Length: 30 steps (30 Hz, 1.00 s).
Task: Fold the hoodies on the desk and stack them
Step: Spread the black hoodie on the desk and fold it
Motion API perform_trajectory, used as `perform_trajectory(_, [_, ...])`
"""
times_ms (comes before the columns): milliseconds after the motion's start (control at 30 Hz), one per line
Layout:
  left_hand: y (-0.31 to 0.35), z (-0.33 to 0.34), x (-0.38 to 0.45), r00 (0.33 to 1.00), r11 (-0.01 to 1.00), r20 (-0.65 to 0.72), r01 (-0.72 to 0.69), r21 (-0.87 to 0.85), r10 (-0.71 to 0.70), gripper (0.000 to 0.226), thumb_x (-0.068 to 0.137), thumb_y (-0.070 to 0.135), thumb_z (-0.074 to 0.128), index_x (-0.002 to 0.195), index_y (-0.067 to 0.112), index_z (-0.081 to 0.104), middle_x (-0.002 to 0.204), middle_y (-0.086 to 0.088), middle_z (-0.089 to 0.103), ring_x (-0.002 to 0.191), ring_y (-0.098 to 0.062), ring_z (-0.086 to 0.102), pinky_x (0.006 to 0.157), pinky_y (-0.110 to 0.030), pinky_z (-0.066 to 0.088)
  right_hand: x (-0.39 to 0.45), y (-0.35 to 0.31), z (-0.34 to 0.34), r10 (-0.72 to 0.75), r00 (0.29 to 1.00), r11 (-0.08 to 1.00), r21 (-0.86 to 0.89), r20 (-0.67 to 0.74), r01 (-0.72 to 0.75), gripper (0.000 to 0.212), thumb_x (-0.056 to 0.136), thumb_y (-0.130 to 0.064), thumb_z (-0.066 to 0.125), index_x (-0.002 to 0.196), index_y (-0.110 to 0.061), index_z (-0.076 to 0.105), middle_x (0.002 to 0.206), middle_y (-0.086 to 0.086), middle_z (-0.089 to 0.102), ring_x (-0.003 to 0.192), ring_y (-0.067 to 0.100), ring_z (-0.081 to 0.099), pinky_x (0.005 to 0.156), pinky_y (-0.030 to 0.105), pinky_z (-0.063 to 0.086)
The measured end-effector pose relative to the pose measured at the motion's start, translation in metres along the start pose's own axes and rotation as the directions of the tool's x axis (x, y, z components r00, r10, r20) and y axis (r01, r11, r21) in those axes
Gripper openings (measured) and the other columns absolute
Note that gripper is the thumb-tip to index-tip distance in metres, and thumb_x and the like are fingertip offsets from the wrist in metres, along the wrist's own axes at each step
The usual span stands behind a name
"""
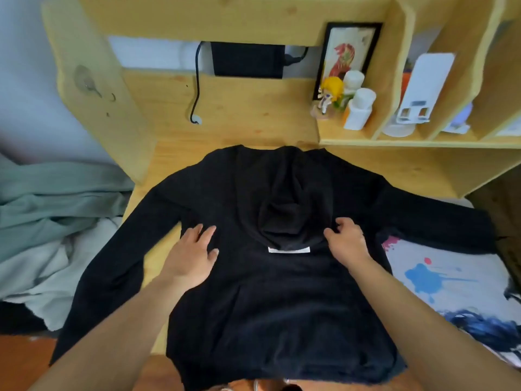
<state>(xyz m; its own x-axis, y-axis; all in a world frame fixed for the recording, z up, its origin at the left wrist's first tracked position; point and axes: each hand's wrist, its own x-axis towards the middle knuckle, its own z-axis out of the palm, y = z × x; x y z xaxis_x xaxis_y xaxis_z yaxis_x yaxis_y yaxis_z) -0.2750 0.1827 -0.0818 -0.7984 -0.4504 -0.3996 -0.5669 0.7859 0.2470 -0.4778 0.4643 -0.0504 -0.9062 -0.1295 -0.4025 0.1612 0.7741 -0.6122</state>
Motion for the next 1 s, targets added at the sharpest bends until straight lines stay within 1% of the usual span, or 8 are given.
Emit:
perform_trajectory(167, [-0.035, 0.001, 0.018, 0.983, 0.961, 0.038, 0.169, 0.217, -0.181, 0.061, 0.104, 0.045, 0.034, 0.161, 0.033, 0.015, 0.172, 0.001, 0.005, 0.158, -0.019, 0.005, 0.124, -0.042, 0.021, 0.027, -0.023, 0.012, 0.001, 0.996, 0.999, -0.045, -0.091, -0.005, 0.045, 0.095, -0.028, 0.059, 0.137, -0.015, 0.048, 0.138, 0.010, 0.039, 0.093, 0.024, 0.055, 0.084, 0.036, 0.047])
perform_trajectory(267, [-0.020, -0.010, 0.022, 0.984, 0.962, -0.019, 0.180, 0.206, -0.180, 0.055, 0.098, 0.041, 0.048, 0.151, 0.027, 0.041, 0.158, -0.004, 0.036, 0.145, -0.027, 0.033, 0.116, -0.043, 0.033, 0.016, -0.024, 0.031, -0.336, 0.924, 0.936, -0.171, -0.183, 0.307, 0.027, 0.092, -0.022, 0.063, 0.117, -0.013, 0.059, 0.120, 0.008, 0.049, 0.108, 0.030, 0.053, 0.090, 0.042, 0.049])
perform_trajectory(433, [0.037, -0.041, 0.055, 0.961, 0.942, -0.221, 0.087, -0.323, -0.164, 0.021, 0.099, 0.026, 0.054, 0.118, 0.020, 0.062, 0.114, -0.001, 0.055, 0.100, -0.023, 0.057, 0.084, -0.039, 0.050, 0.015, -0.049, 0.072, -0.433, 0.896, 0.828, -0.348, 0.101, 0.440, 0.057, 0.093, -0.046, 0.061, 0.142, -0.020, 0.047, 0.130, 0.002, 0.044, 0.121, 0.023, 0.045, 0.103, 0.037, 0.045])
perform_trajectory(533, [0.062, -0.053, 0.058, 0.976, 0.839, -0.093, 0.118, -0.532, -0.196, 0.011, 0.100, 0.024, 0.052, 0.105, 0.023, 0.062, 0.105, 0.004, 0.060, 0.090, -0.016, 0.059, 0.075, -0.033, 0.045, 0.019, -0.065, 0.072, -0.268, 0.955, 0.884, -0.362, 0.124, 0.295, 0.030, 0.097, -0.032, 0.059, 0.125, -0.020, 0.061, 0.117, 0.002, 0.053, 0.109, 0.026, 0.058, 0.090, 0.038, 0.051])
perform_trajectory(633, [0.077, -0.064, 0.041, 0.991, 0.657, 0.009, 0.096, -0.747, -0.135, 0.010, 0.101, 0.026, 0.056, 0.105, 0.025, 0.066, 0.103, 0.009, 0.067, 0.099, -0.015, 0.064, 0.078, -0.026, 0.050, -0.002, -0.087, 0.055, -0.422, 0.901, 0.901, -0.154, -0.103, 0.405, 0.010, 0.091, -0.026, 0.070, 0.097, -0.018, 0.067, 0.090, -0.010, 0.048, 0.075, 0.010, 0.055, 0.069, 0.026, 0.045])
perform_trajectory(800, [0.097, -0.090, 0.014, 0.840, -0.049, 0.542, 0.541, -0.840, -0.020, 0.032, 0.100, 0.047, 0.060, 0.118, 0.020, 0.062, 0.115, -0.009, 0.069, 0.110, -0.027, 0.066, 0.094, -0.045, 0.054, -0.073, -0.104, 0.037, -0.490, 0.868, 0.868, 0.048, -0.079, 0.494, 0.019, 0.084, -0.031, 0.078, 0.087, -0.023, 0.061, 0.096, -0.016, 0.046, 0.081, 0.006, 0.054, 0.070, 0.014, 0.046])
perform_trajectory(900, [0.102, -0.076, 0.002, 0.815, 0.097, 0.577, 0.571, -0.815, 0.047, 0.020, 0.101, 0.032, 0.062, 0.097, 0.013, 0.066, 0.092, -0.005, 0.073, 0.086, -0.018, 0.069, 0.078, -0.034, 0.055, -0.103, -0.084, 0.044, -0.462, 0.866, 0.883, 0.186, 0.190, 0.431, 0.021, 0.083, -0.038, 0.075, 0.082, -0.021, 0.064, 0.099, -0.012, 0.054, 0.088, 0.008, 0.058, 0.078, 0.017, 0.047])
perform_trajectory(1000, [0.095, -0.059, -0.007, 0.819, 0.059, 0.574, 0.574, -0.817, -0.010, 0.016, 0.099, 0.022, 0.065, 0.086, 0.016, 0.059, 0.086, -0.006, 0.070, 0.086, -0.022, 0.068, 0.075, -0.032, 0.053, -0.107, -0.057, 0.048, -0.135, 0.983, 0.931, 0.356, 0.120, 0.084, 0.029, 0.095, -0.036, 0.064, 0.076, -0.014, 0.066, 0.086, 0.000, 0.065, 0.079, 0.009, 0.063, 0.077, 0.031, 0.052])
